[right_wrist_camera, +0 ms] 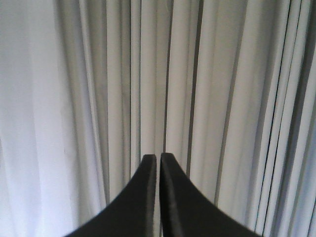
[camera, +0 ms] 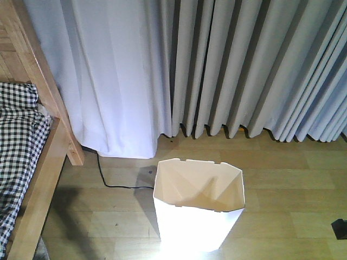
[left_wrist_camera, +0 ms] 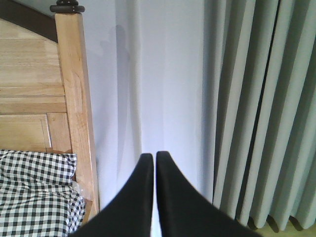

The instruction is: Move trash bin to bedside with robot

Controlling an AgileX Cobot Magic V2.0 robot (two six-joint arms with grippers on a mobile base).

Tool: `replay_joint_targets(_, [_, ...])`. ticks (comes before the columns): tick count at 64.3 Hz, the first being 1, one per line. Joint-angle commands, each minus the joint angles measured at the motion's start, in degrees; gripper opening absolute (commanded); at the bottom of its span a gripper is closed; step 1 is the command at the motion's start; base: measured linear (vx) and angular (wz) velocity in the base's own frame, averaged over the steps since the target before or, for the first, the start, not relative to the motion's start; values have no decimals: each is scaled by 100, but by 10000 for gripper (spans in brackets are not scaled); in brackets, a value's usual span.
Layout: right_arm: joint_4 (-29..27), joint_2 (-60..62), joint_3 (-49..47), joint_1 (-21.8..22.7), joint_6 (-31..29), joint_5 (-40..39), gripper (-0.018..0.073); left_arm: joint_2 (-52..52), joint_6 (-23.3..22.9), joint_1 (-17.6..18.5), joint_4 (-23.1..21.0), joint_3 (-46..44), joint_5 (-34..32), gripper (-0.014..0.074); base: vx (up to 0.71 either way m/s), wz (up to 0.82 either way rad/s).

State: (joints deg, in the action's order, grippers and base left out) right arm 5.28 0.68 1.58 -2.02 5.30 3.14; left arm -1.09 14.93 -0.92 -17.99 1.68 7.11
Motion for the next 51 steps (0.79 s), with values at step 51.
replay_joint_targets(51, [44,82,108,10,-57,-392,-6,-49,-15,26,-57,117,-377,-6,0,0])
